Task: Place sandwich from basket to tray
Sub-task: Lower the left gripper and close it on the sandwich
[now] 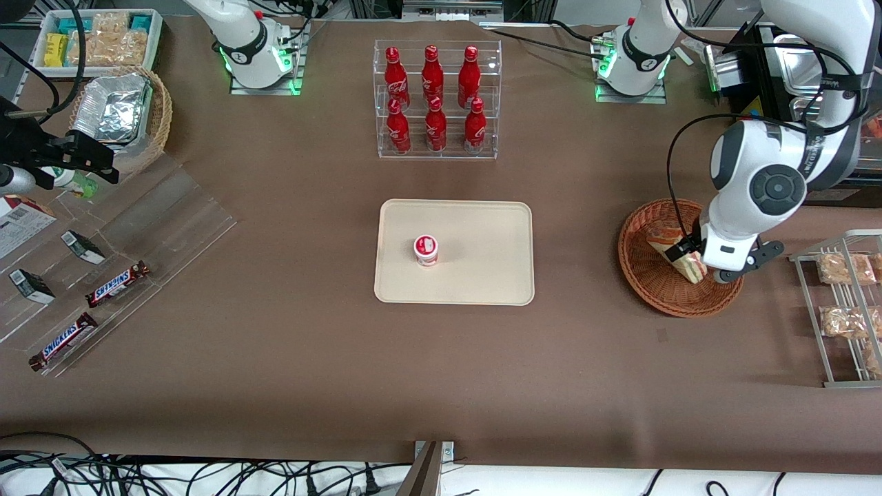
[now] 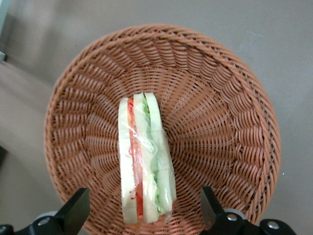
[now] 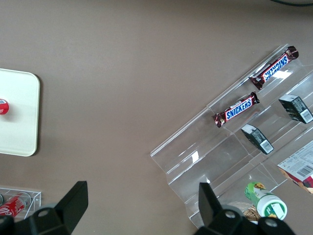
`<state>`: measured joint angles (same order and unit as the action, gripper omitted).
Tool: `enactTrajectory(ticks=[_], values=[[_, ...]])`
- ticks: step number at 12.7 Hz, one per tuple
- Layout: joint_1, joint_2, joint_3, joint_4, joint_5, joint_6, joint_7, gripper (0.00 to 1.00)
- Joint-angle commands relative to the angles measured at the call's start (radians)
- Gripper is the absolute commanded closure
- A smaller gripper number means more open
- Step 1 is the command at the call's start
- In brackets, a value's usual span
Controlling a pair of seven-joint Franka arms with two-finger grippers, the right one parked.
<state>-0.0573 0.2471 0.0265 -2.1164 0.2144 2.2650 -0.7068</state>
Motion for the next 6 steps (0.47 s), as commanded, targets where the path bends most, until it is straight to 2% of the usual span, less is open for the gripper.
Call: enactTrajectory(ticks=[1, 3, 6], values=[[-0.001, -0.051, -0.004, -0.121, 0.075, 0.108, -0.092, 0.0], [-0.004, -0.045, -0.008, -0.134, 0.129, 0.126, -0.144, 0.0], [-0.009, -0.035, -0.008, -0.134, 0.138, 0.13, -0.181, 0.0]])
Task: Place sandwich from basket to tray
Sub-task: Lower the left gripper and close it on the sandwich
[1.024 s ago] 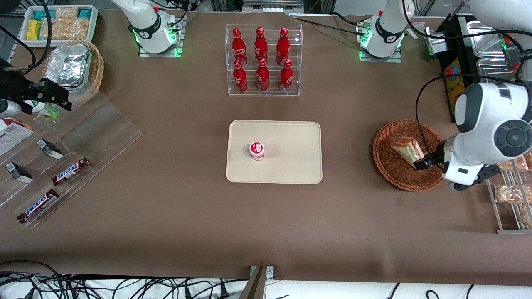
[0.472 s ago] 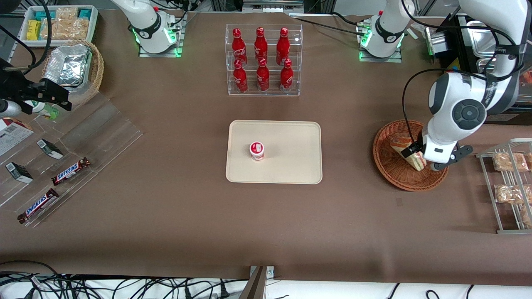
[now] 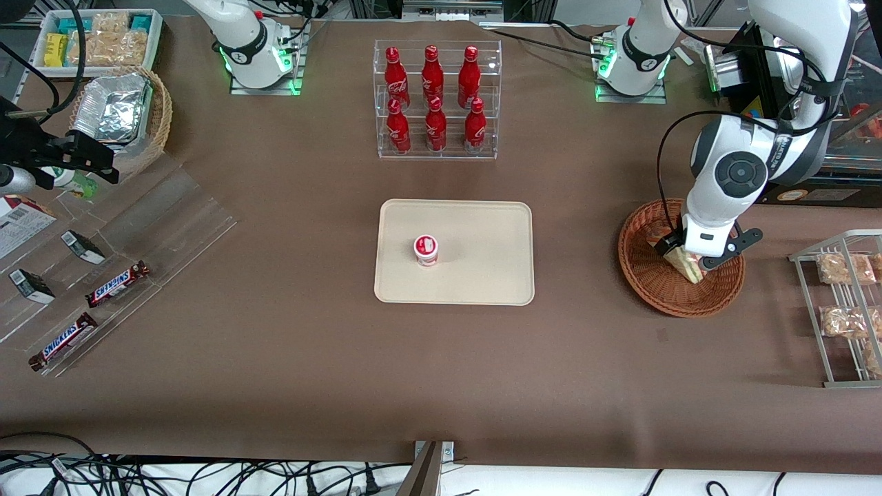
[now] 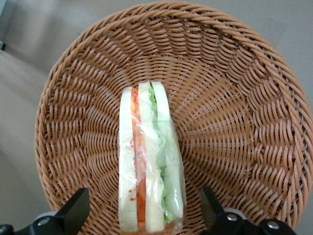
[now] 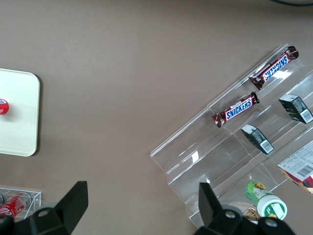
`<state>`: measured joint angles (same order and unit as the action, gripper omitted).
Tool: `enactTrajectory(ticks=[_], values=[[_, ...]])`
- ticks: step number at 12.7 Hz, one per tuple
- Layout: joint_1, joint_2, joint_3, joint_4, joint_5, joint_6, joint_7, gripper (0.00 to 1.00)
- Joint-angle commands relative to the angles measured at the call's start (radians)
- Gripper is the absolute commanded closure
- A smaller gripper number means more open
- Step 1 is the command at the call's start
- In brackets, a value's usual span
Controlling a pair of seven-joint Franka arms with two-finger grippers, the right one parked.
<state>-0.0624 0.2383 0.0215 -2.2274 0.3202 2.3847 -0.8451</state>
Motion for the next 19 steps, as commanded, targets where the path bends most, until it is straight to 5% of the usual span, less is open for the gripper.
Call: enactTrajectory(ticks=[1, 3, 8, 16, 19], values=[[-0.005, -0.027, -0.003, -0.023, 0.033, 0.011, -0.061, 0.03], [-0.007, -0.019, -0.005, -0.023, 0.045, 0.011, -0.089, 0.3], [-0.008, -0.013, -0.009, -0.023, 0.071, 0.017, -0.132, 0.64], [-0.007, -0.024, -0.035, 0.017, 0.071, -0.015, -0.097, 0.71], [-0.007, -0.024, -0.06, 0.127, 0.071, -0.219, 0.088, 0.73]])
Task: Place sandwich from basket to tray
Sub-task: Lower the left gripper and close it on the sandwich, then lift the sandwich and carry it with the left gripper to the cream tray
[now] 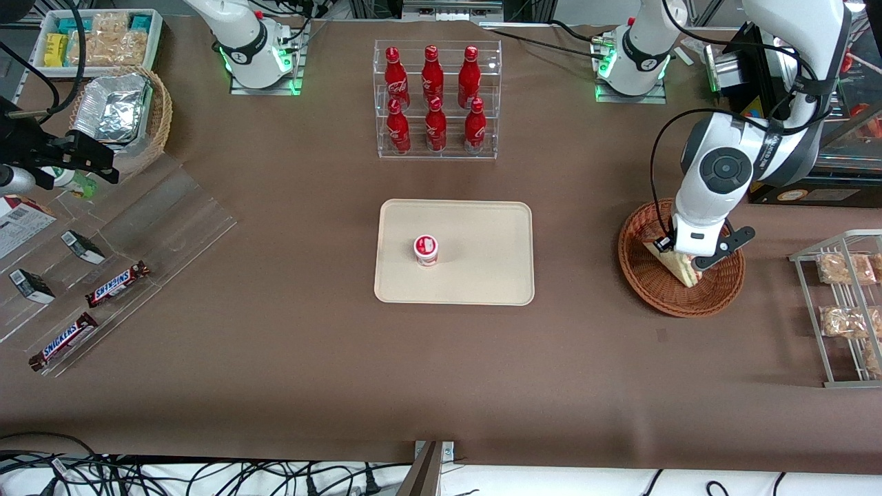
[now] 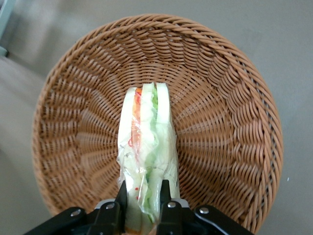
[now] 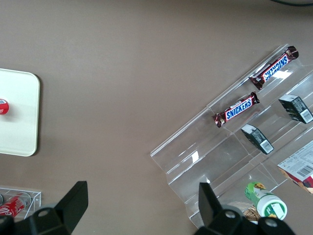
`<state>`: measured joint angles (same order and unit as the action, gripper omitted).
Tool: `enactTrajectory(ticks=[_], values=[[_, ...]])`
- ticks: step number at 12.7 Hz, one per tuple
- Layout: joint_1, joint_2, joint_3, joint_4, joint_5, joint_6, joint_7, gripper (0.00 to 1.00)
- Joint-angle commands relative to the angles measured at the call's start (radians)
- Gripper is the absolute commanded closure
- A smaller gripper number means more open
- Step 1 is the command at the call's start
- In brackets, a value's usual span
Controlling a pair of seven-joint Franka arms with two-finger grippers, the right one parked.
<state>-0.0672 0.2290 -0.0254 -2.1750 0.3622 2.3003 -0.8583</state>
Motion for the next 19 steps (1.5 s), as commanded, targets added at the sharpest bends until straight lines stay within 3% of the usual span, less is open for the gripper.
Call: enactTrajectory(ticks=[1, 4, 9, 12, 15, 19], values=[[-0.002, -0.014, -0.027, 0.128, 0.029, -0.222, 0.193, 0.73], [-0.002, -0.016, -0.056, 0.256, -0.008, -0.392, 0.358, 0.73], [-0.002, -0.014, -0.191, 0.366, -0.202, -0.441, 0.344, 0.7], [-0.005, -0.005, -0.287, 0.403, -0.273, -0.437, 0.343, 0.7], [-0.019, 0.039, -0.384, 0.405, -0.273, -0.348, 0.3, 0.7], [-0.141, 0.15, -0.389, 0.405, -0.22, -0.207, 0.15, 0.7]])
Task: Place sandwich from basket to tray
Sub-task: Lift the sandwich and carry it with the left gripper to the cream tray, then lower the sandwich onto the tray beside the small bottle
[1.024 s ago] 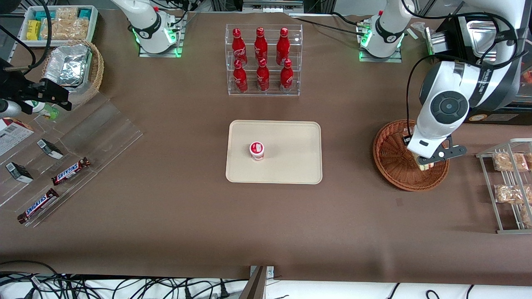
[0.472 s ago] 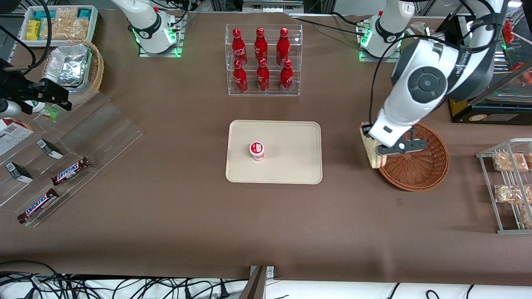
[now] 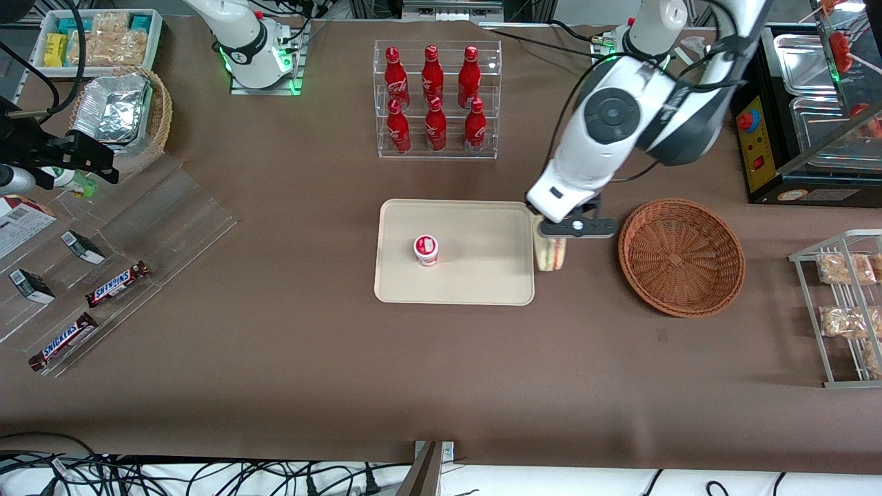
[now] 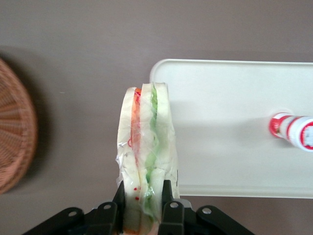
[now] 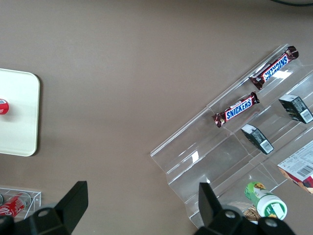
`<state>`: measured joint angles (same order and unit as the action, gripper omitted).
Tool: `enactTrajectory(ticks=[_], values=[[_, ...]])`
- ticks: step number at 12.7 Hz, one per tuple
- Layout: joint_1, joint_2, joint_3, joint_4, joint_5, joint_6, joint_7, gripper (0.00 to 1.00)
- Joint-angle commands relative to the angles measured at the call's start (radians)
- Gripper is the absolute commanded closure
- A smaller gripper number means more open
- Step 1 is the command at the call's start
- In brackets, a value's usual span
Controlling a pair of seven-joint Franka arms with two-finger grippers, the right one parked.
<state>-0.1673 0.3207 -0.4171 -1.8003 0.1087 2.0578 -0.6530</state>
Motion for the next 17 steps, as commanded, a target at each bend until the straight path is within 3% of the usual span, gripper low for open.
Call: enactTrajectory(ticks=[1, 7, 12, 17], values=[[-0.058, 0.081, 0.001, 0.03, 0.08, 0.063, -0.104, 0.7], [-0.11, 0.195, 0.001, 0.026, 0.25, 0.232, -0.281, 0.7], [-0.13, 0.241, 0.001, 0.022, 0.364, 0.272, -0.37, 0.7], [-0.139, 0.256, 0.003, 0.016, 0.375, 0.274, -0.375, 0.7]])
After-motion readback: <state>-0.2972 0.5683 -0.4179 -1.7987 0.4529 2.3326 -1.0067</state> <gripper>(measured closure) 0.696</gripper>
